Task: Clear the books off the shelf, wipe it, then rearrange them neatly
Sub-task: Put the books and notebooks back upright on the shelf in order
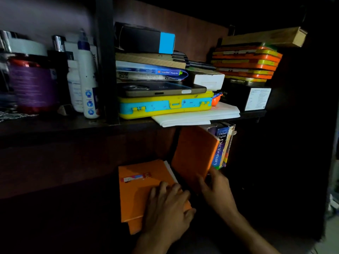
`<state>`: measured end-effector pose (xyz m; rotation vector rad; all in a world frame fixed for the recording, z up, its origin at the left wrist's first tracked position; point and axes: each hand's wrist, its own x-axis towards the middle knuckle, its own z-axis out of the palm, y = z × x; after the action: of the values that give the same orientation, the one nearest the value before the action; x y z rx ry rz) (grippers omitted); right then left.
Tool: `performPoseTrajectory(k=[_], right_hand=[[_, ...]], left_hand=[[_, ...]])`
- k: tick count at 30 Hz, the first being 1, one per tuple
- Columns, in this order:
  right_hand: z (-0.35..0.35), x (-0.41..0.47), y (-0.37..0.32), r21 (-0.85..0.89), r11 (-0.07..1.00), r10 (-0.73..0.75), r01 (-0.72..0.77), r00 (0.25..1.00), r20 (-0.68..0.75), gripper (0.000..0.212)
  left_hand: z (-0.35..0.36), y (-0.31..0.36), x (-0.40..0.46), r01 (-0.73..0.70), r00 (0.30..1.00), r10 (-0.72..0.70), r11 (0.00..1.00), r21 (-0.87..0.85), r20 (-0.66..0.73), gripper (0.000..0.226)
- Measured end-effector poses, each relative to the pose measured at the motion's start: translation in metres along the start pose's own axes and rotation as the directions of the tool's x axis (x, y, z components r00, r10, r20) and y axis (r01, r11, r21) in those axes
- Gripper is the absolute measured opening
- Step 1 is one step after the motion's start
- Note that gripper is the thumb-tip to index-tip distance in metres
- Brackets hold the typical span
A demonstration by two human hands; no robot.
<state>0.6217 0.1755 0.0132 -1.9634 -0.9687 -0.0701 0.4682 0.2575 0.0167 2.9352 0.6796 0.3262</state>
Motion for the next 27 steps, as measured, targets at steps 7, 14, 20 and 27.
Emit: performPoseTrajectory(k=[7,14,20,27], right_hand=[[0.017,0.012,0.001,0.006,1.000,0.026,-0.026,0.994,-0.108,0.045],[0.019,0.008,0.004,0.057,0.993,-0.099,0.104,0.992,-0.079,0.025],[0.015,0.004,0.004,0.177,0.957,-0.212,0.231,0.970,-0.120,0.009],[0.022,-0.001,-0.012,-0.171,0.971,-0.083,0.168,0.905,0.417,0.073]], left_hand=[[-0.005,0.000,0.000,0.075,0.996,-0.076,0.997,0.030,0.050,0.046],[-0.004,0.001,0.002,0.114,0.988,-0.117,0.993,0.042,0.100,0.063],[-0.011,0.005,0.002,0.089,0.994,-0.101,0.969,-0.233,-0.043,0.065],[-0.024,-0.050,-0.004,0.575,0.817,-0.576,0.816,0.060,0.012,0.065]])
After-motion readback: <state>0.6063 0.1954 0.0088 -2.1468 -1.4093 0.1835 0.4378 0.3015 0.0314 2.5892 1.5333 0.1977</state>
